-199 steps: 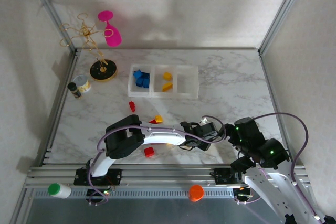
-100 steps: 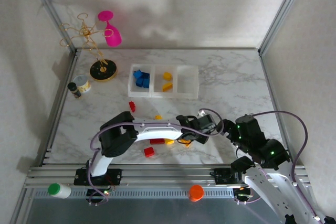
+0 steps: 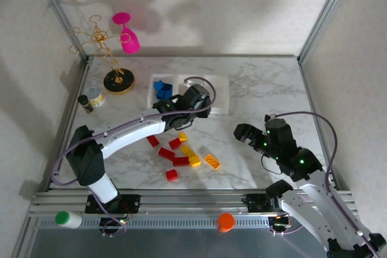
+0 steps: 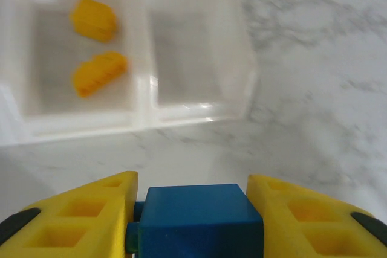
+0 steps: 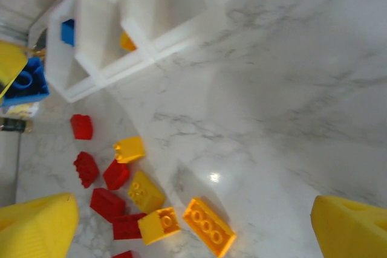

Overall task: Sort the legos into containers by color
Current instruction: Place the lego in the container.

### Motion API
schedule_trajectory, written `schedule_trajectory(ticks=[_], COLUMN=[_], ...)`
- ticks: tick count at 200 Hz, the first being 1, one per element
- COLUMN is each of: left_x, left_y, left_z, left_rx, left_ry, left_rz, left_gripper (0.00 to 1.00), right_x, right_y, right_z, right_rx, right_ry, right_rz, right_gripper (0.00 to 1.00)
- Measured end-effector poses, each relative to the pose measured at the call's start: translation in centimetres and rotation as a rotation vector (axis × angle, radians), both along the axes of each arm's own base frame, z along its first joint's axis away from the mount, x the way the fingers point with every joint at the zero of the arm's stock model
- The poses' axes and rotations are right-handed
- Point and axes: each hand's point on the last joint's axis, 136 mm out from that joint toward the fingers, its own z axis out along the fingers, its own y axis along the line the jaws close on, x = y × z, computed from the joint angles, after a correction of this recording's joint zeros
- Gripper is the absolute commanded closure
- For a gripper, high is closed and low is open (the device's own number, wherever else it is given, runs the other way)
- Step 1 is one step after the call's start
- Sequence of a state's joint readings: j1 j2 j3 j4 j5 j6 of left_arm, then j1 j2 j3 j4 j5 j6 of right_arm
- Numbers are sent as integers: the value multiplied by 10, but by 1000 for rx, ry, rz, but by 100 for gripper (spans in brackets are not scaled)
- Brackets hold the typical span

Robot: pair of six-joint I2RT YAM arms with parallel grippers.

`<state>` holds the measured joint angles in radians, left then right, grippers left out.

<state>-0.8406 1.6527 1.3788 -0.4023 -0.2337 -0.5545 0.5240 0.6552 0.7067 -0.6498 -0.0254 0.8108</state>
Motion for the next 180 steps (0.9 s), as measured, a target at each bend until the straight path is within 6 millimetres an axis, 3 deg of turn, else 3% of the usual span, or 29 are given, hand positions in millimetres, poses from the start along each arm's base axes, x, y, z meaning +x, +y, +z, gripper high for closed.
schedule_trajectory(ticks=[51, 91, 119, 139, 155, 180], left_x=[64, 103, 133, 144, 150, 154], left_y=[102, 159, 175, 175, 172, 167], left_z=[-12, -35, -69, -92, -102, -104], left_rx=[54, 65, 82, 103, 112, 112], left_ry=[-2, 26, 87, 125, 140, 148], left_rz=[267, 410, 449, 448, 442, 423], left_gripper=[56, 56, 56, 52, 40, 32], right_x=[37, 53, 62, 69, 72, 74], right_y=[46, 83, 102, 106, 108, 110], right_z=[-29, -47, -54, -54, -52, -52], right_rx=[58, 80, 60, 57, 58, 45], right_ry=[0, -6, -1, -5, -15, -25], right_rz=[119, 206, 250, 253, 255, 260], right_gripper=[1, 1, 1, 1, 1, 1])
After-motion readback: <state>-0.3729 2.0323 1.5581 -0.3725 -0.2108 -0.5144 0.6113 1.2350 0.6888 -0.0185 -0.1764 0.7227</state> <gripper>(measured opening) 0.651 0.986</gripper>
